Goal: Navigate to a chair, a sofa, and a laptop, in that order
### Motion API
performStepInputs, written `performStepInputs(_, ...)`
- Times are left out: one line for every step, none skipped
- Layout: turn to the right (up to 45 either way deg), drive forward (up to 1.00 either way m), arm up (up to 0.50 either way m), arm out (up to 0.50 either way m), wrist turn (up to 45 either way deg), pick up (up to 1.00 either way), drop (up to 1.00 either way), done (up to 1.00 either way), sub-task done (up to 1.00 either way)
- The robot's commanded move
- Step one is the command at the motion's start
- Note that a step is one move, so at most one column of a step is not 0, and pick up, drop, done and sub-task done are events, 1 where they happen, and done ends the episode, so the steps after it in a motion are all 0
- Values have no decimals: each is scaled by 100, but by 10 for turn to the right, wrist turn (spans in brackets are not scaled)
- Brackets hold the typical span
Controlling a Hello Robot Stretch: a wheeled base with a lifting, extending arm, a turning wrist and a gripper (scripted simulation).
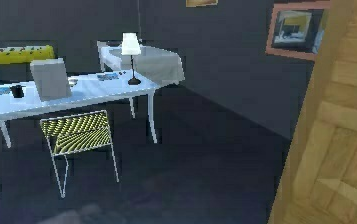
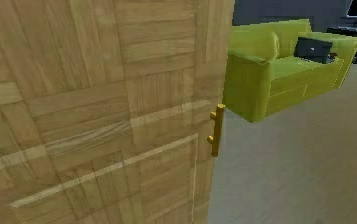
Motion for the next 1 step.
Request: performStepInputs(0, 10, 0, 0, 0, 0, 0, 0, 0)
